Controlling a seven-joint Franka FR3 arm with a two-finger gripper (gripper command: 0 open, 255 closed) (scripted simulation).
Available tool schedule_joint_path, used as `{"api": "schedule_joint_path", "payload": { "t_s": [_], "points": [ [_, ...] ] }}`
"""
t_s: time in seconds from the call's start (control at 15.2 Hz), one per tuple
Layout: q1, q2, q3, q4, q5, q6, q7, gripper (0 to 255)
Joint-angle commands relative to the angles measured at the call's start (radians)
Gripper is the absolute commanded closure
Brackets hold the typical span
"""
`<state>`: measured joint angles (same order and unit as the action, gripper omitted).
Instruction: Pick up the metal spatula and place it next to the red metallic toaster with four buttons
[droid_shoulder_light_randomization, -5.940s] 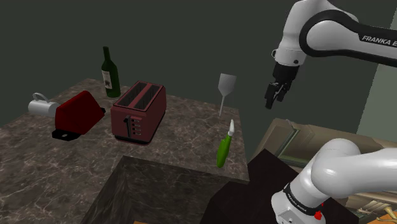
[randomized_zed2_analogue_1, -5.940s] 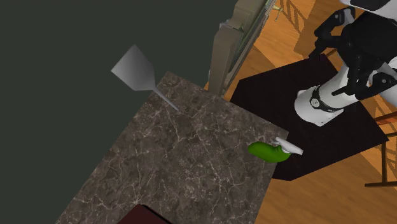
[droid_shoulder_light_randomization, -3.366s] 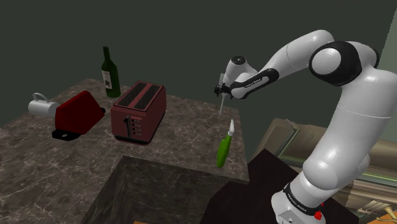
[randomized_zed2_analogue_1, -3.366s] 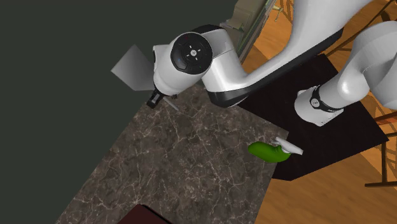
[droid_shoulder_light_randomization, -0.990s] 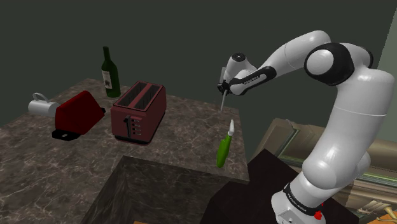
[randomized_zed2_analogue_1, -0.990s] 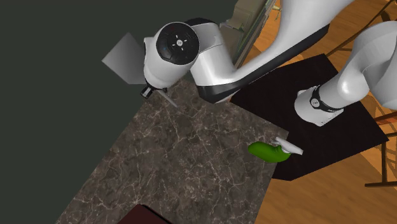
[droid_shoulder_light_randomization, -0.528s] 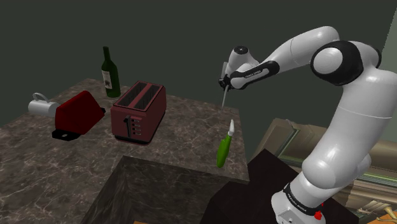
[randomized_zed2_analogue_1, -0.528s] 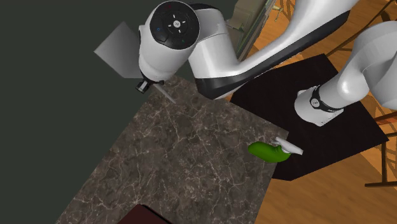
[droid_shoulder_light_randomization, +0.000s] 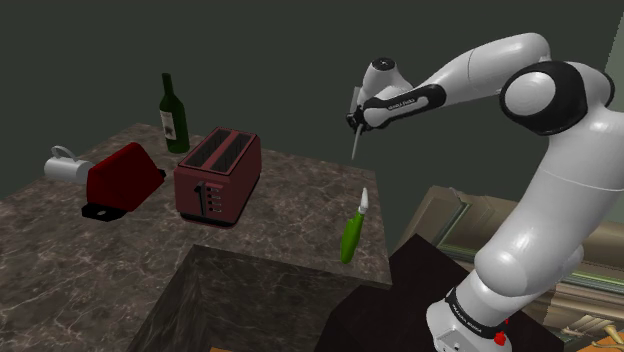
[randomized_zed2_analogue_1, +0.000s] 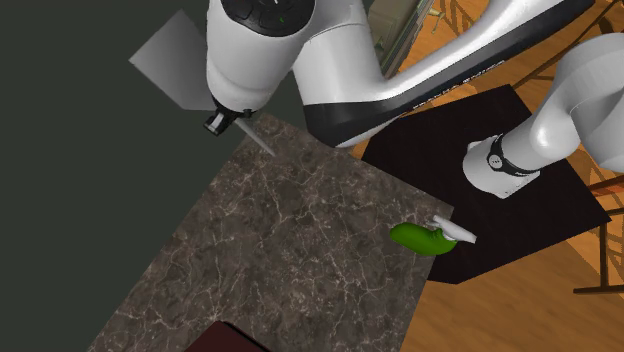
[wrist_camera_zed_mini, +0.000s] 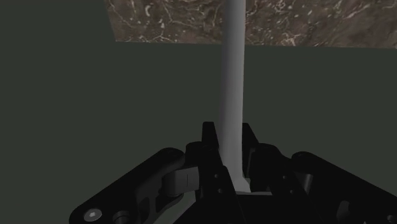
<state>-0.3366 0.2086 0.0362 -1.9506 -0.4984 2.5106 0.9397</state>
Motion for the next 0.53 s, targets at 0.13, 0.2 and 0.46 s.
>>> {"api": "schedule_joint_path", "payload": {
  "t_s": [0.13, 0.2, 0.46],
  "points": [
    [-0.003, -0.022, 0.007, 0.024, 0.025, -0.041, -0.029, 255],
    [-0.003, -0.027, 0.008, 0.030, 0.031, -0.052, -0.036, 255],
    [-0.004, -0.047, 0.014, 0.057, 0.053, -0.096, -0.062, 255]
  ]
}}
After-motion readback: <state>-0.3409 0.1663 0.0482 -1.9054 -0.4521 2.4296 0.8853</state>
